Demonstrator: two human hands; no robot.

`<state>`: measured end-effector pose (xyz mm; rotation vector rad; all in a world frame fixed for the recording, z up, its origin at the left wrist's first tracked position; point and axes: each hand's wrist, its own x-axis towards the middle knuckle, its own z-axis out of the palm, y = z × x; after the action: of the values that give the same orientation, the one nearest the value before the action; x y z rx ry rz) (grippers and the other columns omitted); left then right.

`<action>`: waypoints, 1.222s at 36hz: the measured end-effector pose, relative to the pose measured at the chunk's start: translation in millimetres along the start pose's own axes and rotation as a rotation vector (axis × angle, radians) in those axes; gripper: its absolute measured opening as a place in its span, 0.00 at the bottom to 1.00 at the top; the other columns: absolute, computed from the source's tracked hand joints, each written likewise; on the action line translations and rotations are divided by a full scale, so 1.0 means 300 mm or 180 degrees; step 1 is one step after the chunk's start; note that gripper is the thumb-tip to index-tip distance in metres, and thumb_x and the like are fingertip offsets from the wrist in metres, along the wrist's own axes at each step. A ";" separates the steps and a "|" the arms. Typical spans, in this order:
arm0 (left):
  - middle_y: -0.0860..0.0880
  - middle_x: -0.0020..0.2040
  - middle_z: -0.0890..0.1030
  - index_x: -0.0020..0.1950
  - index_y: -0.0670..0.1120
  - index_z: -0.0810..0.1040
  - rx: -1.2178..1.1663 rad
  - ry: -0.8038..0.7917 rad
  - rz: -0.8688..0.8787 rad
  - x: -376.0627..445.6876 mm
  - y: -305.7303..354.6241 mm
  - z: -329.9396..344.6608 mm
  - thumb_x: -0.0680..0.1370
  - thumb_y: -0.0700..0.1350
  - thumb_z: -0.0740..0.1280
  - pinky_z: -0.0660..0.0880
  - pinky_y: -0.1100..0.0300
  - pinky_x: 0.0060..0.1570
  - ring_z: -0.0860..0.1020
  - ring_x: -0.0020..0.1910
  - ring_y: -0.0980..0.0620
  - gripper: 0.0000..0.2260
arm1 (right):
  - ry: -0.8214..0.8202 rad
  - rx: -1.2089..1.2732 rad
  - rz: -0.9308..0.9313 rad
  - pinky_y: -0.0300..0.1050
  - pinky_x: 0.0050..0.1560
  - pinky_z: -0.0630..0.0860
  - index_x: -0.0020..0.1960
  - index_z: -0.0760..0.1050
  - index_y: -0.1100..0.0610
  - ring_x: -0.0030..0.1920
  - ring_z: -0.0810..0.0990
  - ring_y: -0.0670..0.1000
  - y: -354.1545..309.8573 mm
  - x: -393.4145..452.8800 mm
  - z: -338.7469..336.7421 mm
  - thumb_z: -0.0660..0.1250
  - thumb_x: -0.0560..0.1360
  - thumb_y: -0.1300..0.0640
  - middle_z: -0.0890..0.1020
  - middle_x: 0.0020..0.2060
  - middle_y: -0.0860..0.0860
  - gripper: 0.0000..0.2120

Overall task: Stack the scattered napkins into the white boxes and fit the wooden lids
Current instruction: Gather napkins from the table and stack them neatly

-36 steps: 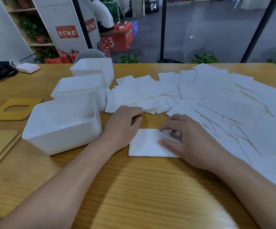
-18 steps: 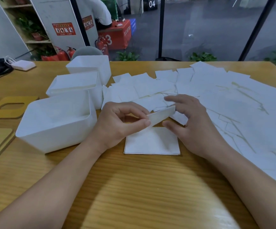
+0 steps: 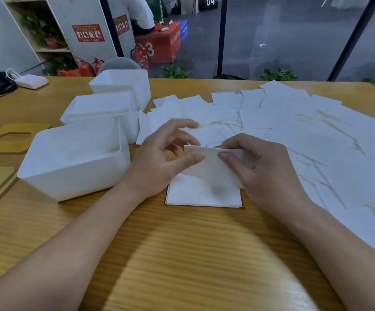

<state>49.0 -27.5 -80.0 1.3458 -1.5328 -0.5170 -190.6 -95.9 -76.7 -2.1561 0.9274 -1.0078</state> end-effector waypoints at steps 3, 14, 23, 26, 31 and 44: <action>0.51 0.49 0.88 0.55 0.51 0.88 0.0185 -0.0017 0.0024 -0.006 -0.011 0.010 0.82 0.47 0.76 0.79 0.46 0.50 0.83 0.47 0.46 0.03 | 0.0041 0.0028 -0.0036 0.30 0.44 0.71 0.51 0.85 0.45 0.47 0.83 0.41 -0.013 -0.003 0.004 0.74 0.82 0.54 0.85 0.46 0.36 0.03; 0.52 0.28 0.64 0.66 0.58 0.82 0.0383 -0.0481 -0.0407 0.003 -0.012 -0.038 0.84 0.44 0.73 0.63 0.60 0.34 0.63 0.30 0.51 0.13 | -0.0355 0.0197 0.0674 0.46 0.39 0.75 0.52 0.83 0.45 0.32 0.77 0.52 0.041 0.029 -0.039 0.76 0.80 0.50 0.78 0.31 0.51 0.03; 0.53 0.28 0.68 0.66 0.62 0.79 0.1048 -0.0861 -0.0431 -0.007 -0.013 -0.041 0.83 0.44 0.71 0.69 0.61 0.37 0.69 0.30 0.54 0.15 | -0.0598 -0.0278 0.0592 0.46 0.38 0.73 0.50 0.80 0.44 0.33 0.75 0.44 0.059 0.009 -0.012 0.76 0.78 0.48 0.77 0.30 0.45 0.05; 0.54 0.28 0.67 0.64 0.61 0.80 0.1079 -0.0892 -0.0466 -0.008 -0.016 -0.042 0.83 0.43 0.71 0.69 0.64 0.36 0.68 0.30 0.54 0.15 | -0.0606 -0.0394 0.0541 0.48 0.40 0.76 0.50 0.80 0.44 0.36 0.77 0.45 0.061 0.005 0.004 0.77 0.78 0.48 0.79 0.33 0.46 0.06; 0.55 0.29 0.68 0.59 0.59 0.82 0.1178 -0.0858 -0.0465 -0.010 -0.018 -0.038 0.81 0.42 0.71 0.69 0.69 0.38 0.68 0.30 0.55 0.13 | -0.0561 -0.0416 0.0515 0.48 0.41 0.77 0.51 0.80 0.44 0.38 0.78 0.45 0.071 0.003 0.016 0.78 0.76 0.48 0.79 0.34 0.45 0.08; 0.63 0.75 0.75 0.63 0.58 0.86 0.1690 -0.0587 -0.0235 0.019 -0.082 0.006 0.87 0.53 0.65 0.68 0.49 0.75 0.65 0.76 0.59 0.11 | -0.0466 -0.0842 0.0285 0.43 0.45 0.72 0.53 0.81 0.44 0.45 0.76 0.40 0.058 0.000 0.042 0.76 0.77 0.46 0.78 0.49 0.40 0.08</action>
<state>60.2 -40.6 -98.7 1.8013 -1.8589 -0.2912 -186.3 -103.6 -96.4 -2.3436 1.1274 -0.7058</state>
